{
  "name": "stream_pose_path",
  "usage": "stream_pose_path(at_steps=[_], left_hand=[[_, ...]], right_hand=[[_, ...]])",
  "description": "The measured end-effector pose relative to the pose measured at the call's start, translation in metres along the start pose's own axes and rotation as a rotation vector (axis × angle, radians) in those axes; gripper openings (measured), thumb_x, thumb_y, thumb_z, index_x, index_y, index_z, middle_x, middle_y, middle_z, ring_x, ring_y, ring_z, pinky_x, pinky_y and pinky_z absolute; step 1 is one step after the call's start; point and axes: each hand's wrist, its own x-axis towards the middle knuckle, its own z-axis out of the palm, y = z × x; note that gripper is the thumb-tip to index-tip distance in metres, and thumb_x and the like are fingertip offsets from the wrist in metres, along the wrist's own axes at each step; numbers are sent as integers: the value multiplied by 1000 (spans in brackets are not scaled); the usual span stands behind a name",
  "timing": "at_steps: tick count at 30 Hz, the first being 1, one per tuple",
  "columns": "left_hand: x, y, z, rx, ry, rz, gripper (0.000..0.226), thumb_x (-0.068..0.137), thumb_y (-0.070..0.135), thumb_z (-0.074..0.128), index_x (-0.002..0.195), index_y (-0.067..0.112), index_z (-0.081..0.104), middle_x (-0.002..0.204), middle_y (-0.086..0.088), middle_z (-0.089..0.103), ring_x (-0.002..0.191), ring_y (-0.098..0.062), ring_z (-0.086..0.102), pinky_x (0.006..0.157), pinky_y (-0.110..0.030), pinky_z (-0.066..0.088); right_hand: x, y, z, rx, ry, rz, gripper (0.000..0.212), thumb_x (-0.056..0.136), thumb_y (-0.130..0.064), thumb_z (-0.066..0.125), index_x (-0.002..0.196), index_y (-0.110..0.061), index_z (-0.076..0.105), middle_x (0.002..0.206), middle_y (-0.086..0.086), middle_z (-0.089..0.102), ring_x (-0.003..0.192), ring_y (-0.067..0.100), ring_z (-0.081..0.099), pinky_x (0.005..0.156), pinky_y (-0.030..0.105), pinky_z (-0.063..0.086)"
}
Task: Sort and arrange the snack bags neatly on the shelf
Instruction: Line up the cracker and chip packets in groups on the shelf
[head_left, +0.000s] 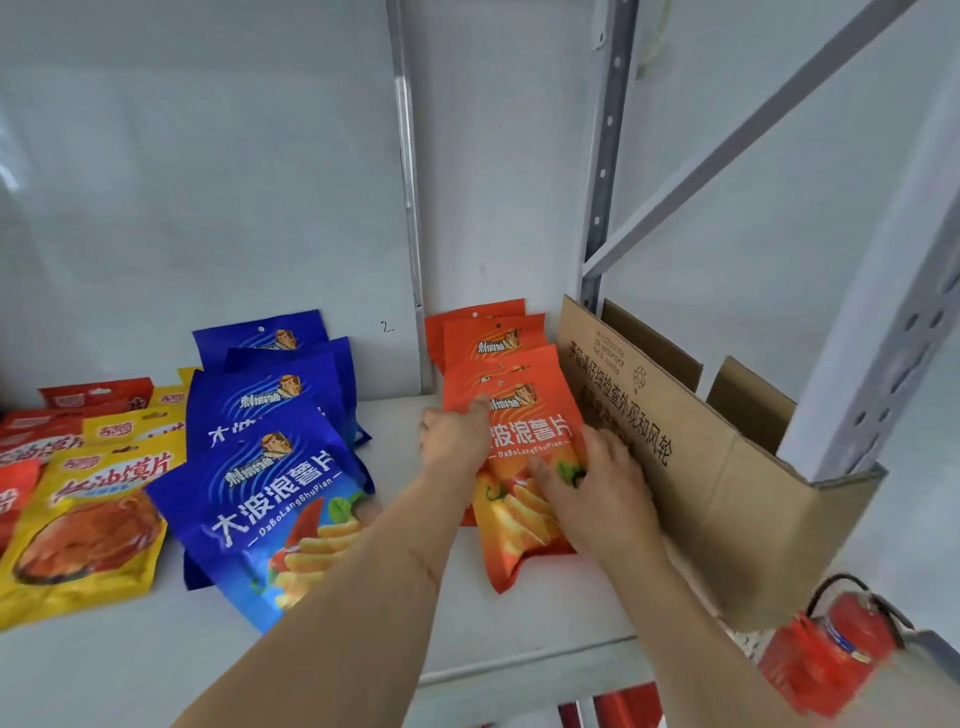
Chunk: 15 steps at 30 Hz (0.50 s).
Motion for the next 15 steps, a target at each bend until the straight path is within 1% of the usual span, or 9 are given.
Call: stream_pose_path(at_steps=[1, 2, 3, 4, 6, 8, 10, 13, 15], left_hand=[[-23, 7, -5, -5, -21, -18, 95, 56, 75, 62, 128, 18, 36, 121, -12, 63, 101, -31, 68, 84, -46, 58], [-51, 17, -11, -16, -41, -18, 83, 71, 64, 66, 128, 11, 37, 119, -12, 64, 98, -29, 69, 78, -41, 59], [-66, 20, -12, -30, -57, -16, 66, 83, 51, 68, 126, 8, 40, 117, -12, 65, 94, -27, 69, 70, -35, 58], [-72, 19, -12, -37, -66, -13, 54, 91, 40, 67, 125, 7, 43, 116, -12, 66, 90, -26, 68, 65, -31, 56], [-78, 14, -11, -23, -82, -2, 43, 96, 31, 63, 127, 8, 44, 118, -11, 66, 89, -25, 68, 67, -31, 54], [-78, 11, -8, 15, -81, 21, 42, 98, 28, 60, 132, 9, 43, 123, -11, 65, 96, -26, 66, 78, -36, 55], [-81, 11, -4, 80, -95, 40, 42, 100, 30, 57, 135, 10, 44, 127, -11, 64, 104, -29, 66, 88, -39, 55], [-82, 12, -1, 137, -84, 78, 41, 101, 32, 54, 135, 12, 45, 128, -11, 64, 106, -30, 65, 89, -38, 54], [-82, 12, -1, 149, -83, 78, 40, 102, 34, 53, 135, 12, 45, 127, -11, 64, 105, -30, 66, 86, -37, 54]], right_hand=[[-5, 1, 3, -34, -28, 13, 83, 82, -73, 51, 149, -26, 33, 154, 3, 34, 139, 27, 35, 113, 45, 32], [-8, 1, 5, -53, -51, 31, 85, 82, -75, 48, 150, -27, 31, 156, 3, 31, 141, 27, 33, 114, 46, 30], [-11, 1, 6, -59, -62, 46, 86, 82, -77, 47, 150, -27, 29, 157, 2, 30, 141, 27, 32, 114, 46, 30], [-11, 2, 7, -60, -57, 52, 86, 82, -77, 45, 150, -27, 29, 157, 3, 31, 141, 27, 33, 114, 46, 31], [-10, 4, 6, -60, -47, 72, 86, 83, -79, 43, 149, -26, 29, 153, 5, 36, 137, 28, 39, 111, 45, 34], [-9, 5, 6, -57, -39, 98, 85, 84, -79, 41, 148, -25, 29, 149, 7, 41, 133, 29, 43, 107, 44, 37], [-10, 4, 6, -66, -27, 110, 84, 84, -78, 40, 148, -24, 29, 145, 8, 43, 130, 29, 45, 104, 42, 39], [-8, 4, 6, -94, -9, 101, 85, 84, -79, 38, 146, -22, 30, 143, 8, 44, 128, 28, 47, 103, 41, 41], [-8, 4, 7, -92, -1, 95, 84, 84, -79, 39, 145, -22, 32, 147, 9, 41, 131, 29, 44, 105, 41, 39]])
